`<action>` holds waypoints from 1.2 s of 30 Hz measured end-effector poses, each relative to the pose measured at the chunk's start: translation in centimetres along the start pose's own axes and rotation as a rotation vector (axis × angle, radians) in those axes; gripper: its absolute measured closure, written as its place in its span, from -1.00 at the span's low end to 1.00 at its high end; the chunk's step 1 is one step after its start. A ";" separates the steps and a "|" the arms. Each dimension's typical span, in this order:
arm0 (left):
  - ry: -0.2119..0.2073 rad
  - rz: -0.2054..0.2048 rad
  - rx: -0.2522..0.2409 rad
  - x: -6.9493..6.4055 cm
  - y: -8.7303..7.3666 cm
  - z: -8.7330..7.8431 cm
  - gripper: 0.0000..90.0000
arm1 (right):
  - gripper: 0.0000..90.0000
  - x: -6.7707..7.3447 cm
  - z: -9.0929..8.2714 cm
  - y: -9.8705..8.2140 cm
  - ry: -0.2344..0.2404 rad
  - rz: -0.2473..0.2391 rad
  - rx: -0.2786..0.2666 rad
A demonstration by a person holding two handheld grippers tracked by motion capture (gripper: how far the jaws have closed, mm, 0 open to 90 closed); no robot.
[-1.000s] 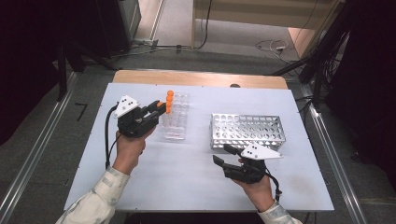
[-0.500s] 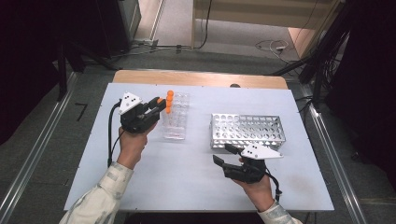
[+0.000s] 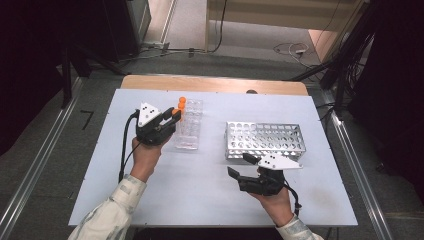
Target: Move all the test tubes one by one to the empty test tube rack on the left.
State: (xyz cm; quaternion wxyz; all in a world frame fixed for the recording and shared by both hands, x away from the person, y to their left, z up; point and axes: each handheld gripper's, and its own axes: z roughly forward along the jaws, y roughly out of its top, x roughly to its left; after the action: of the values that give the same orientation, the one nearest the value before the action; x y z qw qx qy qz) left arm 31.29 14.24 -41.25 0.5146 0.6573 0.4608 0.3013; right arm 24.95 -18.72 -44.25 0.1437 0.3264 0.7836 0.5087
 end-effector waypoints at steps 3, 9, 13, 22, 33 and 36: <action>0.007 0.016 0.005 -0.3 -0.4 0.3 0.55 | -0.41 0.0 0.0 0.0 -0.002 0.002 0.003; 0.017 0.020 0.019 -0.3 -1.2 0.5 0.55 | -0.41 0.0 0.0 0.0 -0.003 0.000 0.001; 0.024 0.012 0.031 -0.3 -1.9 0.7 0.54 | -0.41 0.0 0.0 0.0 -0.002 0.001 0.002; 0.018 -0.001 0.046 -0.3 -2.5 0.8 0.46 | -0.41 0.0 0.1 0.0 -0.003 0.002 0.004; -0.007 -0.031 0.039 -0.3 -2.2 0.0 0.20 | -0.41 0.0 0.0 0.0 -0.006 0.004 0.003; -0.015 -0.040 0.039 -0.4 -2.2 -0.4 0.09 | -0.41 -0.2 0.0 0.0 -0.012 0.009 0.002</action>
State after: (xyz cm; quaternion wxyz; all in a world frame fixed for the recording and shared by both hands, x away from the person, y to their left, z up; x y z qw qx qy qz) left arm 30.18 14.14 -43.19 0.5111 0.6599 0.4758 0.2772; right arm 25.04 -18.87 -44.26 0.1457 0.3331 0.7817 0.5067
